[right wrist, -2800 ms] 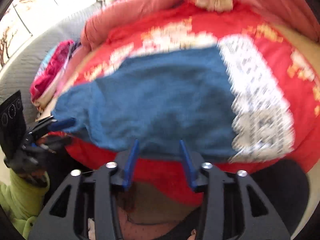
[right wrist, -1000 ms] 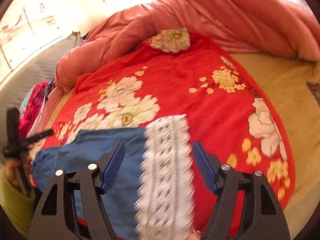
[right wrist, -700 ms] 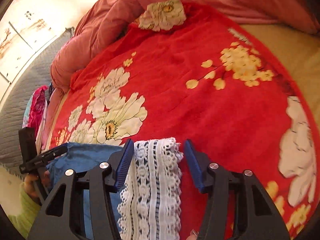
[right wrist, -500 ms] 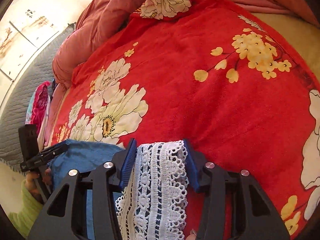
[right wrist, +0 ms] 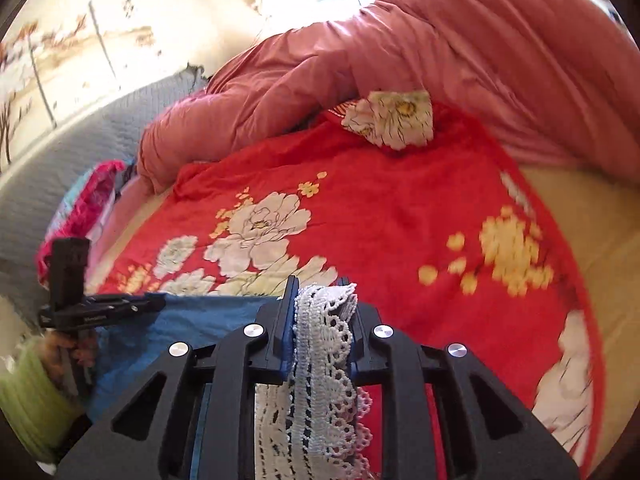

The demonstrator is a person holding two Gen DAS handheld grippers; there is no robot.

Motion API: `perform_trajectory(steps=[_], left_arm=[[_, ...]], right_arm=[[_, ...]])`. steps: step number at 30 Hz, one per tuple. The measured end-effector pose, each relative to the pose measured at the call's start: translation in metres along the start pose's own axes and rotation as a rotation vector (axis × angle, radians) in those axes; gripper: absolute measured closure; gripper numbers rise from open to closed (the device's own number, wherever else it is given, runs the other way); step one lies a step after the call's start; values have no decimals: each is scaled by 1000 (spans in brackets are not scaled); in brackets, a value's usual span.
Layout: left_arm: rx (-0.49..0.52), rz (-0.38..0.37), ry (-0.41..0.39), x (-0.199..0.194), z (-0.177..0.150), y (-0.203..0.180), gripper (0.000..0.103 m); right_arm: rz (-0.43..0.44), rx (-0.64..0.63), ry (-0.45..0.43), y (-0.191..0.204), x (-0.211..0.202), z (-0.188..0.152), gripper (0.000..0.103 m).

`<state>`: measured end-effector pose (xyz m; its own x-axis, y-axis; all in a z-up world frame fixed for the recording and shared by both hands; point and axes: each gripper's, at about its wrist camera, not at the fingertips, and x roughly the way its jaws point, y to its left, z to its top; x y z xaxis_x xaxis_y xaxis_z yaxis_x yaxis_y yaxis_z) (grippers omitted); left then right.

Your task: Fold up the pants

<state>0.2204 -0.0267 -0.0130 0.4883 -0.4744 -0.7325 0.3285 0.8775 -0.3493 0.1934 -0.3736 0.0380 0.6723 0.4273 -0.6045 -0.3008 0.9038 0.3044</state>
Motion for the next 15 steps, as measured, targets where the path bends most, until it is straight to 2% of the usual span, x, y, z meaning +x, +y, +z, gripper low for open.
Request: perform_trajectory(steps=[2, 3, 5, 7, 10, 11, 12, 14, 15], left_arm=[[2, 38, 7, 6, -1, 2, 98], [11, 66, 18, 10, -3, 3, 98], [21, 101, 43, 19, -7, 4, 98], [29, 118, 52, 23, -10, 6, 97], [18, 122, 52, 25, -11, 10, 93], [9, 122, 51, 25, -11, 12, 92], [2, 122, 48, 25, -11, 13, 89], [-5, 132, 37, 22, -11, 14, 87], [-6, 139, 30, 20, -10, 14, 81]], right_arm=[[-50, -49, 57, 2, 18, 4, 85], [-61, -36, 131, -2, 35, 1, 85], [-89, -28, 189, -8, 51, -6, 84], [-135, -40, 237, -11, 65, -17, 77], [-156, -35, 232, -15, 67, -25, 65], [-168, -26, 220, -16, 63, -25, 53], [-191, -12, 199, -19, 57, -25, 48], [-204, 23, 135, -22, 39, -23, 48], [-212, 49, 89, -24, 25, -24, 48]])
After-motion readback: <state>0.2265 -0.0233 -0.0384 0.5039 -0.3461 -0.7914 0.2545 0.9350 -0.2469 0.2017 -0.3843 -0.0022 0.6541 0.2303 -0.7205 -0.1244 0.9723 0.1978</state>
